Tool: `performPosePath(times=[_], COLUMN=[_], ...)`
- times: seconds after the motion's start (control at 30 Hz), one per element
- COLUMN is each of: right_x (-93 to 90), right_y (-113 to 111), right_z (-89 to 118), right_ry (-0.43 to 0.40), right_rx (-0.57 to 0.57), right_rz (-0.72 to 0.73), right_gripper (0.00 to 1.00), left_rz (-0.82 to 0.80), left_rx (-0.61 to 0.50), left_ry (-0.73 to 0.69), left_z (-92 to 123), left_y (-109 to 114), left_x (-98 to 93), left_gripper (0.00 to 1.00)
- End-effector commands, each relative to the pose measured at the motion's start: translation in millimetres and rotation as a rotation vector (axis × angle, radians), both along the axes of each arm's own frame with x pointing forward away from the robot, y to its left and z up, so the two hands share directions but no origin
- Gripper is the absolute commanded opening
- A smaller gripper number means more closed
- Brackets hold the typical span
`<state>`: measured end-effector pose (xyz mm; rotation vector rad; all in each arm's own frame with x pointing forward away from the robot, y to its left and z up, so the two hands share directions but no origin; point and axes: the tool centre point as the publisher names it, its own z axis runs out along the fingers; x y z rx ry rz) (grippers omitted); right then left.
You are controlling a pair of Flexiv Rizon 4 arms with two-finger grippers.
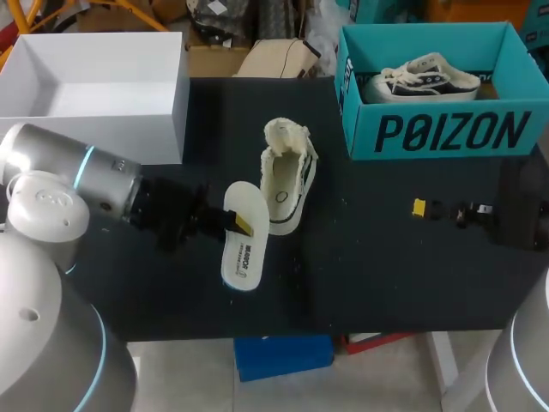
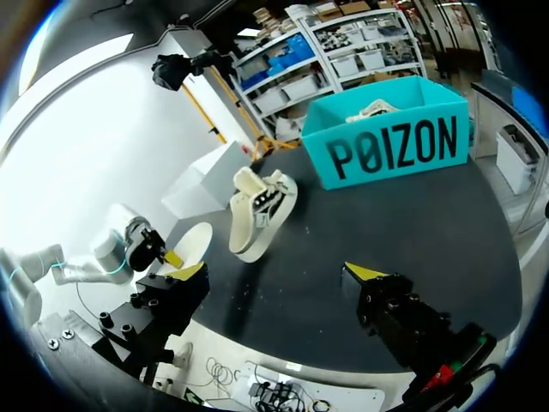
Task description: Take the shoe out of the shoebox, open the shoe tongue, remove and reinsert the insole, then place the shoe into the shoebox
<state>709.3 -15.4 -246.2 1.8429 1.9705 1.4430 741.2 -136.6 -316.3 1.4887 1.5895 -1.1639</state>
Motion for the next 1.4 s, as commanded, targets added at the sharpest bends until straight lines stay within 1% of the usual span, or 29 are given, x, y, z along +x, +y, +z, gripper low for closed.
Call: performPosePath(times=[0.03,0.2,0.23,0.3,0.33,0.4,0.43,0.5,0.57,0.6,1.0,1.03,1.07,1.13,1.23,1.4], right_x=[-1.7,-1.7,-1.7,-1.7,-1.7,-1.7,-1.7,-1.7,-1.7,-1.7,-1.7,-1.7,-1.7,-1.7,-1.7,-1.7], right_y=[-0.6,-0.6,-0.6,-0.6,-0.6,-0.6,-0.6,-0.6,-0.6,-0.6,-0.6,-0.6,-0.6,-0.6,-0.6,-0.6], right_z=[0.6,0.6,0.6,0.6,0.6,0.6,0.6,0.6,0.6,0.6,0.6,0.6,0.6,0.6,0.6,0.6], right_ry=[-0.001,-0.001,-0.001,-0.001,-0.001,-0.001,-0.001,-0.001,-0.001,-0.001,-0.001,-0.001,-0.001,-0.001,-0.001,-0.001], right_rx=[0.001,0.001,0.001,0.001,0.001,0.001,0.001,0.001,0.001,0.001,0.001,0.001,0.001,0.001,0.001,0.001], right_rz=[-0.001,-0.001,-0.001,-0.001,-0.001,-0.001,-0.001,-0.001,-0.001,-0.001,-0.001,-0.001,-0.001,-0.001,-0.001,-0.001], right_gripper=[1.0,1.0,1.0,1.0,1.0,1.0,1.0,1.0,1.0,1.0,1.0,1.0,1.0,1.0,1.0,1.0], left_rz=[0.0,0.0,-0.042,-0.158,-0.182,-0.267,-0.283,-0.347,-0.433,-0.469,-0.469,-0.457,-0.441,-0.439,-0.429,-0.426], left_rx=[0.005,0.005,0.004,-0.098,-0.09,-0.106,-0.107,-0.094,-0.102,-0.053,-0.053,-0.033,0.029,0.028,0.115,0.171], left_ry=[0.0,0.0,0.014,0.131,0.128,0.171,0.184,0.199,0.269,0.287,0.287,0.272,0.254,0.258,0.235,0.212], left_z=[0.1,0.1,-0.6,2.7,4.5,8.5,10.6,12.8,15.5,15.3,15.3,15.2,14.5,15.1,15.7,16.9], left_y=[-1.2,-1.2,0.0,3.9,5.8,8.3,8.8,8.7,8.2,8.4,8.4,9.4,11.3,11.6,9.4,4.6], left_x=[0.2,0.2,1.6,5.4,7.9,11.2,13.2,15.1,16.0,15.6,15.6,17.5,20.8,23.6,27.6,33.0], left_gripper=[0.0,0.0,0.0,0.0,0.0,0.0,0.0,0.0,0.0,0.0,0.0,0.0,0.0,0.0,0.0,0.0])
